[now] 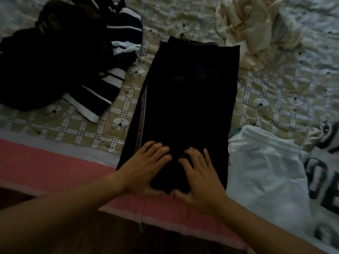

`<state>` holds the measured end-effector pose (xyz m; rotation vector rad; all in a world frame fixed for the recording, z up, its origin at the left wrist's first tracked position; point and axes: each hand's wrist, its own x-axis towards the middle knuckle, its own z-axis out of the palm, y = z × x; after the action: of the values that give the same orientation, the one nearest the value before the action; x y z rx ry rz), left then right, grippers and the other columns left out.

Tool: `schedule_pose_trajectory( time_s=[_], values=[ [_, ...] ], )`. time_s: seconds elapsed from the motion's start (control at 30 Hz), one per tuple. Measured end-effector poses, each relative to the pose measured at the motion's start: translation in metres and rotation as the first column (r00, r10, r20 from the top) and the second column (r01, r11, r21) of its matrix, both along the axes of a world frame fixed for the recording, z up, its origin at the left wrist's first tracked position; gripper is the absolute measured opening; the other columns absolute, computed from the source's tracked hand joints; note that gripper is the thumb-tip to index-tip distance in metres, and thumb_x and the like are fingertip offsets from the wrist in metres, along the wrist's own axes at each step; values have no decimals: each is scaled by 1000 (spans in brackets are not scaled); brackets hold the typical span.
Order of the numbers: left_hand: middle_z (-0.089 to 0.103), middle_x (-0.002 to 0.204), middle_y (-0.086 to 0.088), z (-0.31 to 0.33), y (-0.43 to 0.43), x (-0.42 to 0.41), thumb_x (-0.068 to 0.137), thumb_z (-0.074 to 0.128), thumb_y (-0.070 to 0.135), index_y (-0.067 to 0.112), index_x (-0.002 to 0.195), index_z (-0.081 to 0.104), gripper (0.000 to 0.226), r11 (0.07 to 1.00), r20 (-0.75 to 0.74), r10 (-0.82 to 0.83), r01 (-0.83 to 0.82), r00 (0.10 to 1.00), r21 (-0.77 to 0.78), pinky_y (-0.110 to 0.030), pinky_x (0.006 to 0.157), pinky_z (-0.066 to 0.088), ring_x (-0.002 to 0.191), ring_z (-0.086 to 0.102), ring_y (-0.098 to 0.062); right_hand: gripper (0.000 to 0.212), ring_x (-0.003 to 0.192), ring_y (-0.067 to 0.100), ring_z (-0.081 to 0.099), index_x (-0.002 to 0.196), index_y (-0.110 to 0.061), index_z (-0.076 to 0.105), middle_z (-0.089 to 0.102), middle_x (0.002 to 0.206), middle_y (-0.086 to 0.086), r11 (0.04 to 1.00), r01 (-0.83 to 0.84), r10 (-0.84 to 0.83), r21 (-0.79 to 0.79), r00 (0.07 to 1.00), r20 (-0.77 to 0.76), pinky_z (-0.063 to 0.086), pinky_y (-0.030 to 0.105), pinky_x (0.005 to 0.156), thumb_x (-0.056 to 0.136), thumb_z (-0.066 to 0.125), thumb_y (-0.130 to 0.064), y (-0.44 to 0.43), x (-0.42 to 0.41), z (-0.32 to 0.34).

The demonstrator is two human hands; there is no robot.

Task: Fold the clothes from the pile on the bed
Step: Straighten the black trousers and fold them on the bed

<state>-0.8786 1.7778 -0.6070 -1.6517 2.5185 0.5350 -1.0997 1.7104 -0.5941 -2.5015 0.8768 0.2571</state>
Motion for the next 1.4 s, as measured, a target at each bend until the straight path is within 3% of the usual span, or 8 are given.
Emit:
schedule_pose_trajectory(
  time_s=[0.13,0.33,0.4,0.57,0.77,0.97,1.17,1.4],
  values=[
    [56,134,-12,-17,29,13,52,83,51,13,133,43,98,993,211,-71,50,975,104,-53,104,42,122,48,-34,76,134,33,41,126,-15,53,49,136,12,990,-142,137,-6,963,-230,19,56,113,58,68,-44,23,-29,-4],
    [70,92,2,9,18,16,61,78,7,20,107,58,52,985,21,138,-139,990,98,-25,50,46,75,68,-17,38,89,18,66,102,-26,58,63,93,-6,998,46,-41,48,994,-105,54,40,86,67,68,-18,5,-18,16],
    [69,95,6,35,5,22,78,63,8,26,113,54,41,946,0,184,-177,983,271,-29,57,44,80,68,-19,37,79,21,64,100,-30,49,62,88,-6,981,64,-31,182,983,-181,48,32,64,70,64,-13,-9,-13,47],
    [67,101,13,115,-67,41,88,58,15,30,104,64,23,724,-213,218,-11,952,690,-28,79,54,89,63,-1,29,104,22,58,117,-30,59,61,115,-1,809,83,78,581,966,-247,49,36,88,90,59,-20,-91,1,128],
    [67,94,9,158,-222,91,88,65,10,31,102,63,26,874,-187,311,-203,932,441,-29,79,54,84,65,-6,20,93,24,61,111,-16,65,64,98,5,945,207,-138,254,955,-263,47,32,73,91,62,-14,-246,49,158],
    [51,137,-9,111,-266,81,90,54,18,17,133,48,43,807,-227,486,-533,844,-253,-44,104,41,127,47,-29,46,127,30,43,137,-16,42,46,139,10,826,490,-390,-281,854,343,36,43,103,93,52,-27,-259,76,102],
    [-9,165,0,-11,-199,54,93,15,67,26,157,3,77,958,67,272,-263,960,-111,-57,120,1,151,-15,-22,75,148,19,-19,155,-28,-1,-15,163,0,940,216,-220,-266,975,16,-6,48,120,94,10,-69,-184,62,-22],
    [-19,163,7,-59,-208,56,91,10,72,28,156,-6,80,956,99,289,-284,952,-68,-59,118,-6,148,-24,-15,75,148,17,-19,154,-31,-8,-17,162,-4,942,241,-254,-232,967,-26,-7,47,120,94,12,-70,-196,55,-79]
  ],
)
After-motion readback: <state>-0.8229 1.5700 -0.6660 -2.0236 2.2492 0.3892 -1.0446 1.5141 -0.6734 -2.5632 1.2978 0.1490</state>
